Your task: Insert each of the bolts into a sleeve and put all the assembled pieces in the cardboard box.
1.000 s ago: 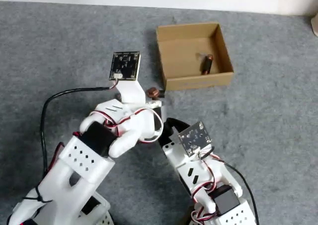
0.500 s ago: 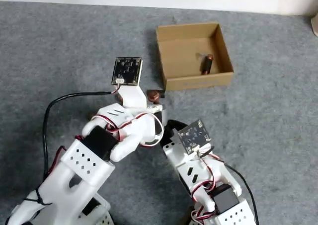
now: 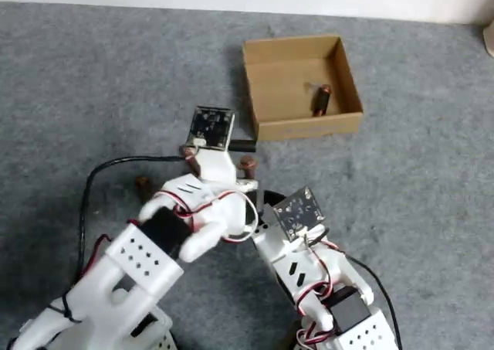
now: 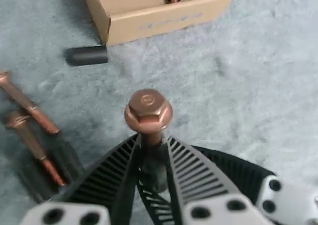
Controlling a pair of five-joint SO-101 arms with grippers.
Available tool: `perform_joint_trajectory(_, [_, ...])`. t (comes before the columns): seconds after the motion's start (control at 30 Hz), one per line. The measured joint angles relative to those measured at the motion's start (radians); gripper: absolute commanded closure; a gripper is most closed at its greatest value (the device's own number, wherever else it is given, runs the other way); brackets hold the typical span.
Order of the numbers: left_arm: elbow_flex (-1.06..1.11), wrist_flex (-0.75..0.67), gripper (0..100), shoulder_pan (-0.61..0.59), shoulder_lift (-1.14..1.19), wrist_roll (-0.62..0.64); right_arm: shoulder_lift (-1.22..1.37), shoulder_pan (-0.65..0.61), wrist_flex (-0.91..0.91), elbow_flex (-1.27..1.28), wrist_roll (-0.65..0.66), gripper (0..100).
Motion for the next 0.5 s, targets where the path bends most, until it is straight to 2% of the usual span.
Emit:
perform_joint_trajectory(0.3, [0.005,-0.002,98,0.000,-0.002,-0.043,0.000,0.000,0.000,0.000,0.002,99.5])
perform_joint_trajectory(0.37, [0.005,-0.014,91,0.000,-0.002,-0.043,0.000,0.002,0.000,0.000,0.002,99.5])
perform_joint_trajectory(0.5, [0.014,-0.025,68,-0.038,-0.002,-0.043,0.000,0.002,0.000,-0.002,0.002,99.5])
